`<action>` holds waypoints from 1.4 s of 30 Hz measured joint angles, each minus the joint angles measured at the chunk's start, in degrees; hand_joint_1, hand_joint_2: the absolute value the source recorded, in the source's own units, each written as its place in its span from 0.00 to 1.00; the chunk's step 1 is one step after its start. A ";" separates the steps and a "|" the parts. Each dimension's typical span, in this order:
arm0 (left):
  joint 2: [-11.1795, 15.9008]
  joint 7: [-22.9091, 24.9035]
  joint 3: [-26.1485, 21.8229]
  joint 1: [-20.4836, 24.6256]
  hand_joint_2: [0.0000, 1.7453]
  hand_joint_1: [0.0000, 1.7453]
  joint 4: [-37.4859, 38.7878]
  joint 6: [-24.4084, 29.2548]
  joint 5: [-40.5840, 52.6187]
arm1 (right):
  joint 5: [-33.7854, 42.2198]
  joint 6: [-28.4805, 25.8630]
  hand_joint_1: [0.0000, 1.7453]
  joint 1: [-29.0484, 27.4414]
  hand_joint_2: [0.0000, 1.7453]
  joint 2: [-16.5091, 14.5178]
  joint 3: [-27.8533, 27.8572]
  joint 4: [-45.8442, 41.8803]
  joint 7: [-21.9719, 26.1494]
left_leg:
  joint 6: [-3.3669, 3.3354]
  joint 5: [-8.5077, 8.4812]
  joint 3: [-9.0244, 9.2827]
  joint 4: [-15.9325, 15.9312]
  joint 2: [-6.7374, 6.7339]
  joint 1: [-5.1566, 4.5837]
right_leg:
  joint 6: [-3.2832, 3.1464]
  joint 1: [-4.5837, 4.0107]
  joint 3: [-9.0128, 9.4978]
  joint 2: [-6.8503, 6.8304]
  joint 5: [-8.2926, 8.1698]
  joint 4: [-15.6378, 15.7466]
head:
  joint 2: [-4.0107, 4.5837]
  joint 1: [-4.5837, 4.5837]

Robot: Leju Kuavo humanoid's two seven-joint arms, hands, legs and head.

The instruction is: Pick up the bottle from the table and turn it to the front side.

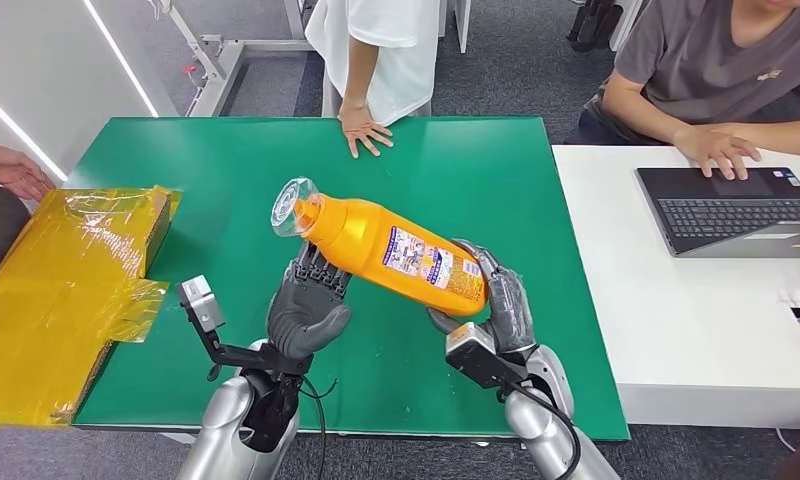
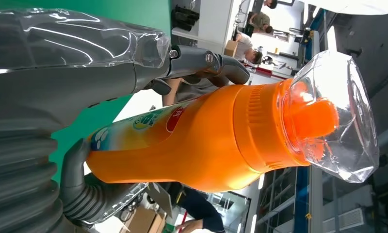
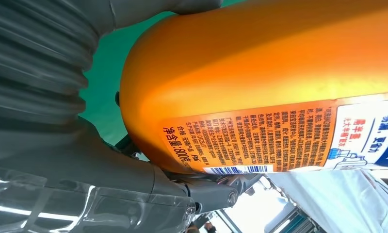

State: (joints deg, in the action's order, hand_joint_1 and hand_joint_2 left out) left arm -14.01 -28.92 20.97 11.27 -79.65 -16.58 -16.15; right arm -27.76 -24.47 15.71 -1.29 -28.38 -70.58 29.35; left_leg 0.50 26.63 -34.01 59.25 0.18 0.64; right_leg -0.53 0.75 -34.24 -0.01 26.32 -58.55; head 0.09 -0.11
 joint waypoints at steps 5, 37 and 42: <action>-0.15 -0.22 -0.21 0.41 1.00 0.00 0.66 0.88 1.60 | -0.75 2.23 1.00 1.68 1.00 -0.71 -1.18 2.06 -0.08 | 0.00 0.00 0.00 0.00 -0.01 0.00 | 0.00 0.00 0.00 0.02 0.00 0.00 | 0.00 -0.01; -0.22 -4.13 -1.30 -0.94 1.00 0.00 1.86 18.15 11.86 | -5.31 12.39 1.00 6.79 1.00 -4.65 -7.82 8.38 -2.62 | 0.00 0.00 -0.01 0.00 -0.01 0.00 | -0.01 0.00 -0.03 0.03 0.00 0.00 | 0.00 0.00; -0.22 -4.25 -1.58 -1.10 1.00 0.36 1.86 18.82 11.67 | -6.24 12.90 1.00 6.68 1.00 -4.67 -7.82 8.42 -3.50 | 0.01 0.00 -0.01 0.00 -0.02 0.00 | -0.01 0.00 -0.03 0.04 0.00 0.00 | 0.00 0.00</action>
State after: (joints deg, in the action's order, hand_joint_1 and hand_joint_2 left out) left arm -14.23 -33.16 19.39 10.17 -77.79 2.24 -4.48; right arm -34.00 -11.57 22.39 -5.97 -36.20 -62.16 25.85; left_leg 0.51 26.63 -34.02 59.25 0.16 0.64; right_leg -0.54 0.74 -34.27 0.02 26.33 -58.55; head 0.09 -0.11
